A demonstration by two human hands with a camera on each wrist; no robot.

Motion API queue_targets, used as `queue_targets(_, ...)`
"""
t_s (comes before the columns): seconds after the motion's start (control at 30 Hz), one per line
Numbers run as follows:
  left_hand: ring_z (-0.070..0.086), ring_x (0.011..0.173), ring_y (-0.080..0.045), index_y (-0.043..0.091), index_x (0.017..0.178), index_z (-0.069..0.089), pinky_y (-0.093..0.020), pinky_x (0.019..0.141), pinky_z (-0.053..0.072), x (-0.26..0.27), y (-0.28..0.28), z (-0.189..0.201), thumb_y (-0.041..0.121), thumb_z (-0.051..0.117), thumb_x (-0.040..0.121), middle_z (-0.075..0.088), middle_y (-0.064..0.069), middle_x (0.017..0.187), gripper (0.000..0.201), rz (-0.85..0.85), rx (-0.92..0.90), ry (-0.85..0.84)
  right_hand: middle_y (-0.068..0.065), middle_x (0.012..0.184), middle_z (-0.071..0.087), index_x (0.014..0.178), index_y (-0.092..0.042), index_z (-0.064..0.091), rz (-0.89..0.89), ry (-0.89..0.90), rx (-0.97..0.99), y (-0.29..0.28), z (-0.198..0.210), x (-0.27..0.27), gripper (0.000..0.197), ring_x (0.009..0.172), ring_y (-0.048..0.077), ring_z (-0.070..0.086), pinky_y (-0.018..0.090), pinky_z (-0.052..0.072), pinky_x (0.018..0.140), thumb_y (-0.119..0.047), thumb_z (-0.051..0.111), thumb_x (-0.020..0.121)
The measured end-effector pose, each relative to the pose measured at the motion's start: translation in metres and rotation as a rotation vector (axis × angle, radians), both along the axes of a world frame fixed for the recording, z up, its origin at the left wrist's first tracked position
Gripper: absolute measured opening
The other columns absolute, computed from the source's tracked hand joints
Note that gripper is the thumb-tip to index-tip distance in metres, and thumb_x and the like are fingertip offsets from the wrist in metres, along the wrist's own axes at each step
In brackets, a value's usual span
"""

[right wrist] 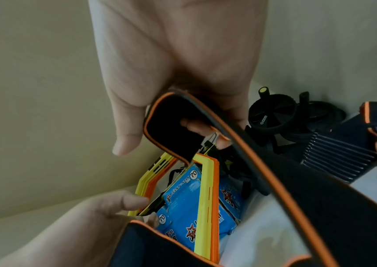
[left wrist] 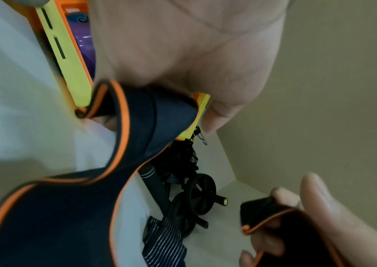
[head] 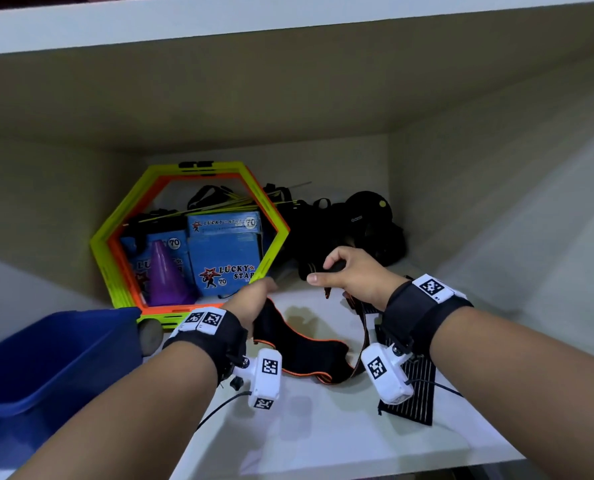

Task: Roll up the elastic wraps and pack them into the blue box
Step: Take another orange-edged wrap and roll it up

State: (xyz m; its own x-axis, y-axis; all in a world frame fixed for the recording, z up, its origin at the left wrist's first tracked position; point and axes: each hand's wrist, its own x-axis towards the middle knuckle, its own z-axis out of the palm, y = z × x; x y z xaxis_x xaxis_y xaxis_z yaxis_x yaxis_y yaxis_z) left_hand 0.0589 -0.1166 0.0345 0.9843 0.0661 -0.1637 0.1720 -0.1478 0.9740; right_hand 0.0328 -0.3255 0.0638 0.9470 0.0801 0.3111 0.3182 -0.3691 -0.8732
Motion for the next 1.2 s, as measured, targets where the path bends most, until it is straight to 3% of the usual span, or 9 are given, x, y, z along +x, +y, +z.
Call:
queue_targets(0.1,0.034,0.058,-0.023,0.011,0.072,0.035,-0.023,0.052,0.033,-0.004,0.003,0.010,0.007,0.038,0.076,0.033,-0.007,0.071,0.006,-0.064,-0.066,0.024,0.017,0.089,0.074,0.096,0.000,0.070,-0.010,-0.003,0.076,0.003,-0.001,0.004,0.033,0.074,0.017,0.066,0.039,0.057,0.078,-0.032,0.074,0.087)
queue_targets(0.17,0.032,0.063,-0.022,0.013,0.072,0.033,-0.023,0.053,0.031,-0.005,0.008,0.018,-0.004,0.038,0.067,0.031,-0.007,0.075,0.019,-0.117,-0.058,-0.010,0.016,0.097,0.073,0.096,-0.004,0.073,-0.050,-0.038,0.078,0.005,0.000,0.007,0.012,0.087,0.020,0.066,0.035,0.054,0.087,-0.014,0.070,0.090)
queue_targets(0.23,0.044,0.069,-0.024,0.014,0.075,0.044,-0.025,0.057,0.036,-0.001,0.015,0.023,-0.016,0.050,0.067,0.042,-0.010,0.078,0.031,-0.184,0.027,-0.075,0.012,0.096,0.070,0.099,-0.011,0.073,-0.089,-0.059,0.061,0.006,0.002,0.008,0.013,0.085,0.018,0.065,0.026,0.053,0.079,-0.004,0.069,0.089)
queue_targets(0.4,0.065,0.086,-0.030,0.012,0.096,0.069,-0.035,0.076,0.054,0.003,0.033,0.039,-0.015,0.064,0.084,0.065,-0.017,0.098,0.030,-0.308,0.125,-0.187,0.019,0.112,0.070,0.117,-0.010,0.069,-0.030,-0.070,0.171,0.014,0.009,0.009,0.036,0.097,0.025,0.068,0.037,0.056,0.088,0.009,0.065,0.086)
queue_targets(0.6,0.066,0.088,-0.030,0.012,0.115,0.066,-0.044,0.077,0.051,-0.005,0.035,0.047,-0.001,0.043,0.102,0.068,-0.020,0.108,0.029,-0.264,0.089,-0.226,0.007,0.105,0.071,0.121,-0.009,0.064,0.238,-0.046,0.331,0.031,0.012,0.006,0.042,0.090,0.013,0.069,0.025,0.056,0.079,0.015,0.060,0.087)
queue_targets(0.77,0.066,0.083,-0.036,-0.002,0.120,0.063,-0.031,0.053,0.055,-0.016,0.033,0.053,-0.005,0.031,0.100,0.063,-0.031,0.120,0.038,-0.221,-0.098,-0.175,0.009,0.088,0.067,0.122,-0.004,0.058,0.299,0.040,0.300,0.040,0.008,0.004,0.041,0.068,0.011,0.067,0.021,0.054,0.060,0.018,0.058,0.088)
queue_targets(0.87,0.064,0.084,-0.035,-0.002,0.122,0.064,-0.027,0.041,0.050,-0.026,0.031,0.054,0.004,0.036,0.100,0.060,-0.022,0.115,0.036,-0.268,-0.185,-0.117,0.011,0.087,0.064,0.114,-0.006,0.058,0.322,0.070,0.191,0.044,0.000,0.004,0.038,0.071,0.014,0.064,0.023,0.054,0.066,0.020,0.057,0.086)
queue_targets(1.07,0.065,0.096,-0.036,0.003,0.119,0.066,-0.039,0.082,0.055,-0.019,0.031,0.046,-0.014,0.044,0.085,0.062,-0.034,0.122,0.044,-0.305,-0.080,-0.150,0.011,0.081,0.062,0.099,-0.008,0.067,0.246,0.064,0.156,0.053,-0.004,-0.002,0.033,0.068,0.016,0.057,0.022,0.047,0.059,0.016,0.053,0.082)
queue_targets(1.2,0.064,0.096,-0.031,0.007,0.123,0.062,-0.032,0.070,0.056,-0.023,0.034,0.047,-0.015,0.043,0.084,0.064,-0.026,0.114,0.049,-0.378,-0.055,-0.142,0.016,0.080,0.062,0.090,-0.007,0.073,0.197,0.011,0.235,0.055,-0.006,-0.006,0.019,0.071,0.021,0.056,0.027,0.047,0.061,0.007,0.059,0.089)
